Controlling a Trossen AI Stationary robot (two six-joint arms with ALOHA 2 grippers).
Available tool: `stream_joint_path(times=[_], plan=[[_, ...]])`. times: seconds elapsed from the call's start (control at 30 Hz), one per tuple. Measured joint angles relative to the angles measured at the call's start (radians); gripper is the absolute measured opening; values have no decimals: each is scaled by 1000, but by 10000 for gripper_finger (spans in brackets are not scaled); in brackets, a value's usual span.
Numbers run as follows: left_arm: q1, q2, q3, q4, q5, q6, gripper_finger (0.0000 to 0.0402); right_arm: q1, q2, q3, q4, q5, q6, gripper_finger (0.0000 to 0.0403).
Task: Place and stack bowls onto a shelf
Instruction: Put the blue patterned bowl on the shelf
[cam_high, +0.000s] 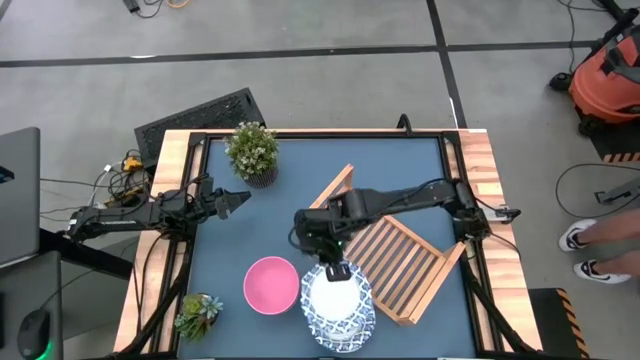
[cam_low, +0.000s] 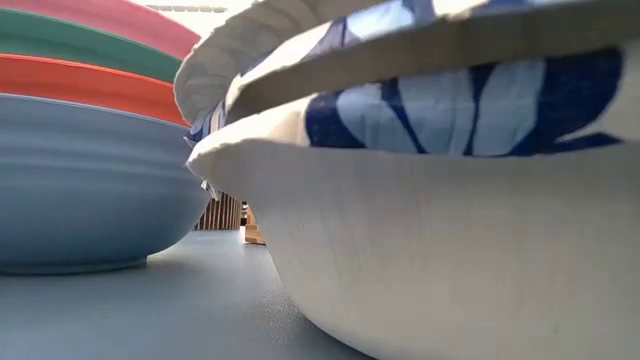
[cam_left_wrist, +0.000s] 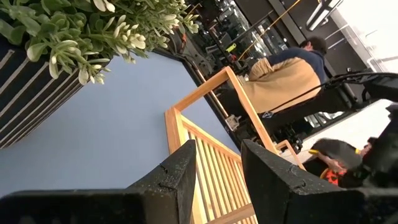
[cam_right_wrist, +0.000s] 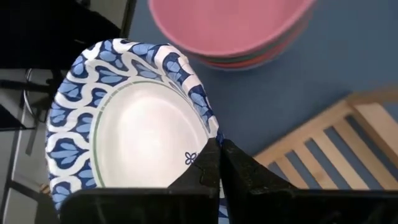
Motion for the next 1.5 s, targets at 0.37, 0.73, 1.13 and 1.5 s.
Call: stream_joint_path(times=[0.37, 0.73, 1.13, 1.5], plan=[[0, 0, 0, 0, -1, 0, 112, -66, -57, 69, -166, 1, -33, 18], [0, 0, 0, 0, -3, 0, 112, -188, -245, 70, -280, 187, 82, 18], [0, 0, 0, 0, -4, -7, 112, -344, -438, -254, -188, 256, 239, 18], [0, 0, 0, 0, -5, -7, 112, -423, -723, -889, 221, 215, 532, 18]])
